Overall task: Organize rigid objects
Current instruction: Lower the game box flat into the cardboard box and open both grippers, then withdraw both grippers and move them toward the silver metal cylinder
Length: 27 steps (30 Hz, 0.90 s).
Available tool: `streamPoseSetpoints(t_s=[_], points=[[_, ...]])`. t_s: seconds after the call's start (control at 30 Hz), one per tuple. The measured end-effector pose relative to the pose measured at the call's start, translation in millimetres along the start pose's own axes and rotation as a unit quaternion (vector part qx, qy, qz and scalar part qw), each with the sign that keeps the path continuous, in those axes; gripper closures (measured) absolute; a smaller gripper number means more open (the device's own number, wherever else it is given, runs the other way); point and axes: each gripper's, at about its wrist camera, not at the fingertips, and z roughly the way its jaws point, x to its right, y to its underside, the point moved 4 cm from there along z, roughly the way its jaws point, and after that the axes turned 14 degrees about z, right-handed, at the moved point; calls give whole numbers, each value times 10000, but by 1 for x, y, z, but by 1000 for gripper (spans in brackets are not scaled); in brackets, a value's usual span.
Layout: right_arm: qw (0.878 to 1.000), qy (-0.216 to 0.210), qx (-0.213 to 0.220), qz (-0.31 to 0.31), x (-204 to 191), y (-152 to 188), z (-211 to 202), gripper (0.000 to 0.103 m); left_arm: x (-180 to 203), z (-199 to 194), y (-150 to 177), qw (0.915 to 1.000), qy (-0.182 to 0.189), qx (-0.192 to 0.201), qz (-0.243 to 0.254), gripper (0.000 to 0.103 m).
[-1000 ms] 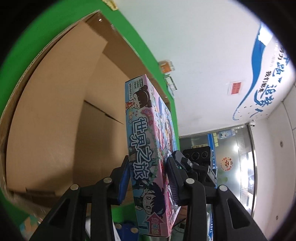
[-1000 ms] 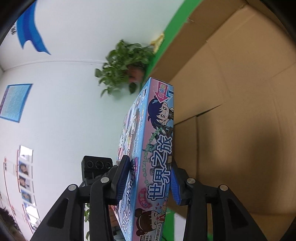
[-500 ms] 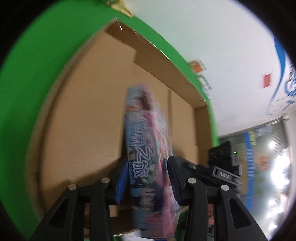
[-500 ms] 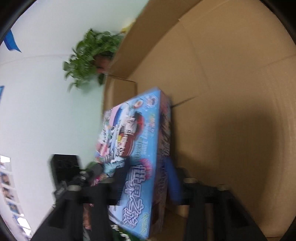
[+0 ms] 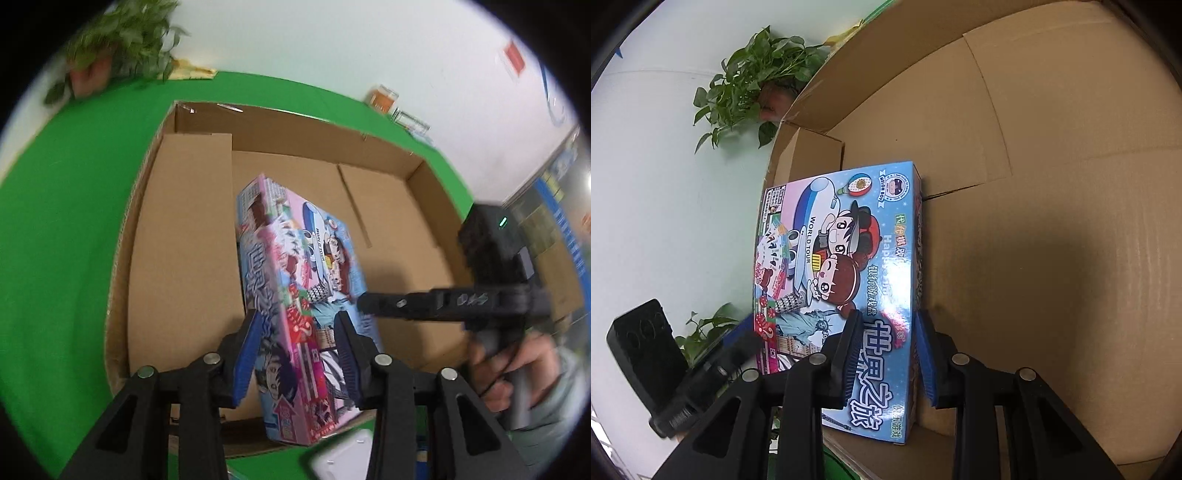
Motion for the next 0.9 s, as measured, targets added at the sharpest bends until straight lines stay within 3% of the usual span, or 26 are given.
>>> streamPoseSetpoints(t_s=[0.13,0.23,0.37,0.43,0.47,0.5,0.53,0.6,0.63,0.73,0.8,0.9], points=[[9998,203,5,-20,4,2,-2,74,-4,14,11,9993,-192,-295,88,76],[9993,342,-54,-163,-1,1,6,70,-1,15,11,9986,-372,-315,192,76],[9988,358,-174,-297,-3,8,8,69,7,-14,7,9980,-467,278,323,76],[9976,540,-121,-412,-4,14,4,63,11,-37,9,9942,-740,657,429,70],[9952,762,16,-609,-10,19,-2,53,14,-53,11,9899,-946,931,491,65],[9895,1060,291,-939,-20,27,-12,40,15,-65,12,9856,-1116,1160,524,46],[9776,1387,753,-1396,-37,40,-26,33,15,-79,16,9796,-1348,1393,526,18],[9490,1753,1631,-2052,-72,75,-52,7,10,-103,22,9653,-1852,1794,418,1],[9332,1869,2045,-2290,-88,97,-65,6,5,-110,27,9618,-1957,1889,319,1],[9042,2108,2686,-2566,-106,149,-93,6,-9,-117,41,9664,-1777,1855,-96,1],[8902,2273,3033,-2525,-103,172,-111,6,-5,-128,55,9640,-1679,2037,-312,1],[8798,2391,3273,-2483,-92,204,-129,6,23,-143,68,9561,-1676,2404,-59,1]])
